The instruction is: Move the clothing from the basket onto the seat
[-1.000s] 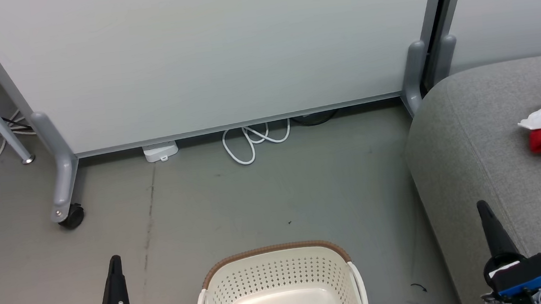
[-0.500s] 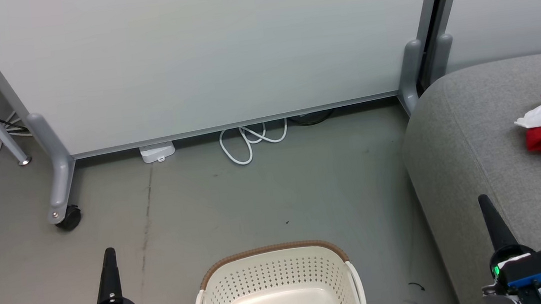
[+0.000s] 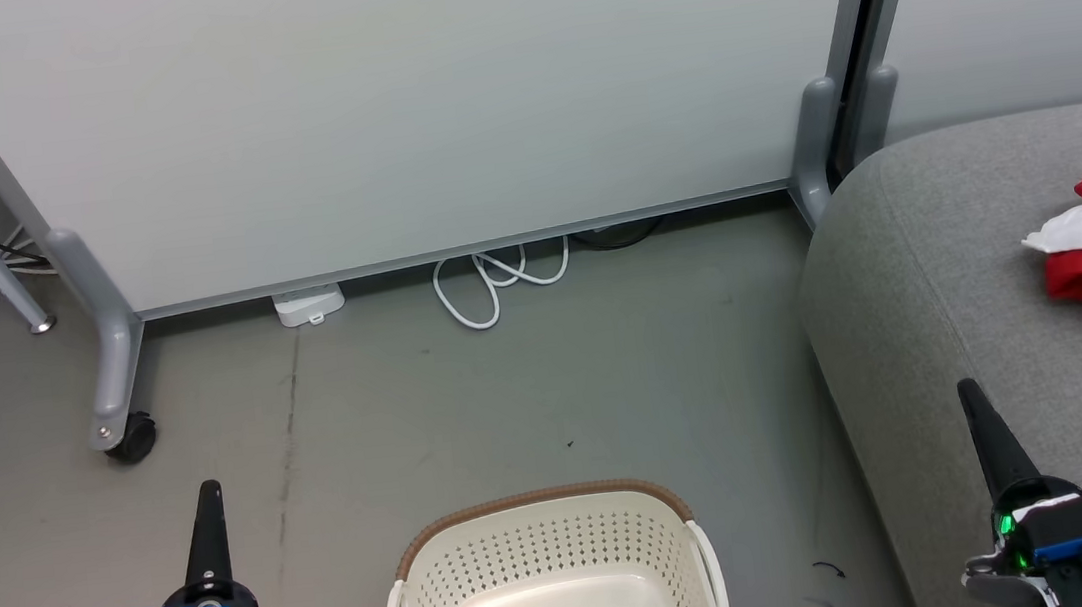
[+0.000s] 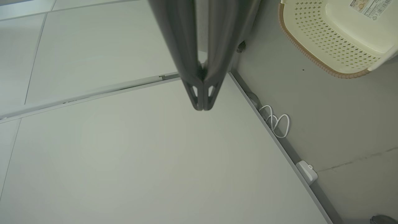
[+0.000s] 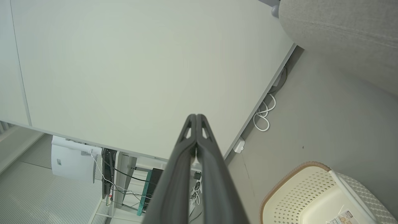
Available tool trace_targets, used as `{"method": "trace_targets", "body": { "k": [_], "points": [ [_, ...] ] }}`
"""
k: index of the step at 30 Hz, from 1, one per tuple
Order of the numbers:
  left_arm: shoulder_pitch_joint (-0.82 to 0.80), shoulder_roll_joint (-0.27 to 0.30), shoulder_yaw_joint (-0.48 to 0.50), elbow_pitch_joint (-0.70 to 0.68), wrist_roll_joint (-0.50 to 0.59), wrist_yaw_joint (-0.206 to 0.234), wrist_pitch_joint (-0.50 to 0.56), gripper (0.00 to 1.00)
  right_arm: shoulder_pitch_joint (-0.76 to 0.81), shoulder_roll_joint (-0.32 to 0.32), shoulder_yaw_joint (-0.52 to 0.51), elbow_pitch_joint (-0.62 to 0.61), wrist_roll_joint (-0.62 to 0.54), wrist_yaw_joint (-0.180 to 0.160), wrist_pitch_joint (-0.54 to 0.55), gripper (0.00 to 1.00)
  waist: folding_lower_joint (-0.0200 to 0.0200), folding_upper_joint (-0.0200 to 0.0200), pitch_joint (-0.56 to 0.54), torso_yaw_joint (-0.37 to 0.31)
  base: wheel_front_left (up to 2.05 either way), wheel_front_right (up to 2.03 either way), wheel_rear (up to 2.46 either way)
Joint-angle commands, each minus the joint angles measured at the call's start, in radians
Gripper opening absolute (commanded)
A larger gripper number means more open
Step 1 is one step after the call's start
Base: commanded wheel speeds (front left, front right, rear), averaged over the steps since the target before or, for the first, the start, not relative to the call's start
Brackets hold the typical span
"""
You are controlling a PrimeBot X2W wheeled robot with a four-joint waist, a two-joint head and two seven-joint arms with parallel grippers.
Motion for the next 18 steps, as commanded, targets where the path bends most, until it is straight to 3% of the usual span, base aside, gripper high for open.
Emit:
{"method": "trace_targets", "body": {
  "k": [1, 18],
  "points": [
    [-0.022, 0.0, 0.006, -0.011, -0.023, -0.001, 0.007, 0.0, -0.022, -0.005, -0.003, -0.009, 0.029, 0.001, 0.006, 0.0, -0.0001, 0.0, 0.0, -0.001, 0.0, 0.0, 0.0],
    [-0.037, -0.006, 0.03, -0.019, -0.147, -0.002, 0.043, 0.0, -0.032, -0.005, -0.008, -0.008, 0.168, 0.001, 0.031, 0.0, -0.0001, 0.0, 0.002, -0.01, 0.0, 0.0, 0.0]
  ]
}}
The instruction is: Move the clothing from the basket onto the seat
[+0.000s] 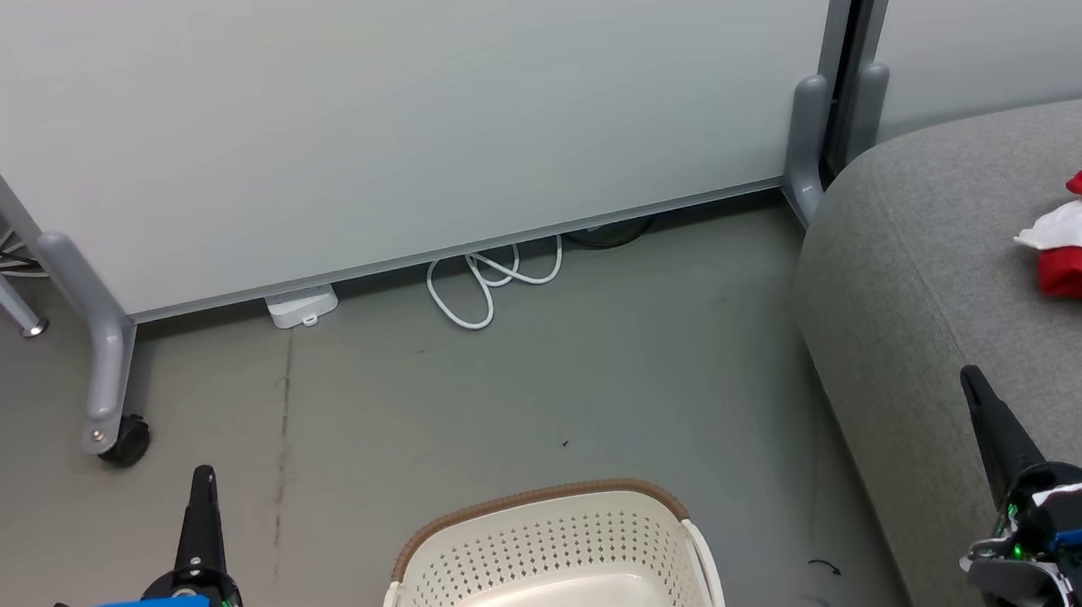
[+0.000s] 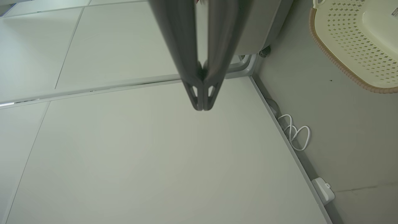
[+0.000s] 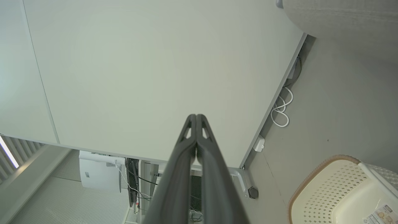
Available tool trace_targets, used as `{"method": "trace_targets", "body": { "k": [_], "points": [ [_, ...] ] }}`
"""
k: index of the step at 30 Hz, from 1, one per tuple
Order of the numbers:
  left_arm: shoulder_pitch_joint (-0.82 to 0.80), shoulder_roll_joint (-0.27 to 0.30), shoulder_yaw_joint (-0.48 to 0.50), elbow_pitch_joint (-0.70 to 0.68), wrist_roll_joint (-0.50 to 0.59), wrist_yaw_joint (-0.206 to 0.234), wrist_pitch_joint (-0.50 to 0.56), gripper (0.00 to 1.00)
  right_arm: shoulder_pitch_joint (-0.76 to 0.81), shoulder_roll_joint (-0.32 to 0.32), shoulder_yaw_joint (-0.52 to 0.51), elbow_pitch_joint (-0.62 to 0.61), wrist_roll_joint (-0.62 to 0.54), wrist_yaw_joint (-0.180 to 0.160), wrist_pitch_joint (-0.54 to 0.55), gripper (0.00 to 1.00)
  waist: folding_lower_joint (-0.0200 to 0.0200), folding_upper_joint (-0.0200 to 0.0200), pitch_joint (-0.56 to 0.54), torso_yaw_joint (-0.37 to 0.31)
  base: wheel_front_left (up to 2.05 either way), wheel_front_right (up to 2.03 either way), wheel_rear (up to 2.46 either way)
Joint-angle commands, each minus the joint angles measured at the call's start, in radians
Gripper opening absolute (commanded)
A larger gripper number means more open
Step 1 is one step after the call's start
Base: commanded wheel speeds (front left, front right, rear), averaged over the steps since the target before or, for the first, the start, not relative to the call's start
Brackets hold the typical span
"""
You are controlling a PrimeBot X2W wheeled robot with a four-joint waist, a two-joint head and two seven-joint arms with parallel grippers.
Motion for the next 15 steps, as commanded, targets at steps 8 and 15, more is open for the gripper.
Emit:
{"method": "trace_targets", "body": {
  "k": [8, 15],
  "points": [
    [-0.024, -0.002, 0.015, -0.012, -0.064, -0.002, 0.021, 0.0, -0.021, -0.005, -0.005, -0.005, 0.074, 0.001, 0.015, 0.0, -0.0001, 0.0, 0.001, -0.004, 0.0, 0.0, 0.0],
    [-0.031, -0.004, 0.025, -0.014, -0.11, -0.002, 0.033, 0.0, -0.022, -0.005, -0.007, -0.005, 0.126, 0.001, 0.025, 0.0, -0.0001, 0.0, 0.002, -0.008, 0.0, 0.0, 0.0]
  ]
}}
